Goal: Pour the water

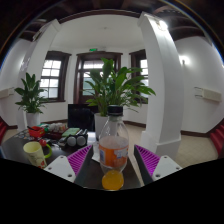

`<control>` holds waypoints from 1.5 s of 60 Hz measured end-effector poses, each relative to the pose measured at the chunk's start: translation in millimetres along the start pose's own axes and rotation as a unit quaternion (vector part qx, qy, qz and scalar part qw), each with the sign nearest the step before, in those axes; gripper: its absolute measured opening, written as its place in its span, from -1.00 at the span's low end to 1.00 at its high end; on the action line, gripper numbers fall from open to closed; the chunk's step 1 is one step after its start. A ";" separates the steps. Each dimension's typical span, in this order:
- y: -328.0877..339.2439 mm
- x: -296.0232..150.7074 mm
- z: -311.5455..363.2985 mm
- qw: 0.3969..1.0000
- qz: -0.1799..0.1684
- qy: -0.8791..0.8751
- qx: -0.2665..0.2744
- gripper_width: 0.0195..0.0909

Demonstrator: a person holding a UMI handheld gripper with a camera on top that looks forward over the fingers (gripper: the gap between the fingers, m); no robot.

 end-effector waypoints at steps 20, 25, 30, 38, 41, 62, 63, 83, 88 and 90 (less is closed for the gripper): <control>-25.9 8.5 2.9 1.000 -0.005 0.003 -0.007 -0.42; -20.1 18.9 -17.7 1.000 -0.004 0.016 -0.008 -0.61; -19.5 15.5 -16.1 0.999 0.005 0.038 -0.010 -0.62; -23.7 17.5 -9.7 0.995 0.020 0.102 -0.008 -0.62; -24.9 15.4 -4.0 0.989 0.022 0.146 -0.016 -0.62; -44.8 -16.2 49.6 0.805 0.014 0.587 -0.086 -0.62; -45.3 -16.6 52.0 0.793 0.012 0.603 -0.089 -0.62; -64.6 -26.3 55.4 0.577 -0.004 0.805 -0.135 -0.61; -68.7 -29.3 42.2 0.522 -0.012 0.842 -0.135 -0.61; -71.2 -30.7 39.7 0.501 -0.014 0.855 -0.131 -0.61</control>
Point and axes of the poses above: the point between the fingertips, and its own axes, seen from behind it with the camera up: z to the left, x down, y backward, against the way the camera looks, the point moved 8 cm from there along y, backward, against the way the camera looks, and after that the axes turned 9 degrees about -z, right-handed, at the moved point
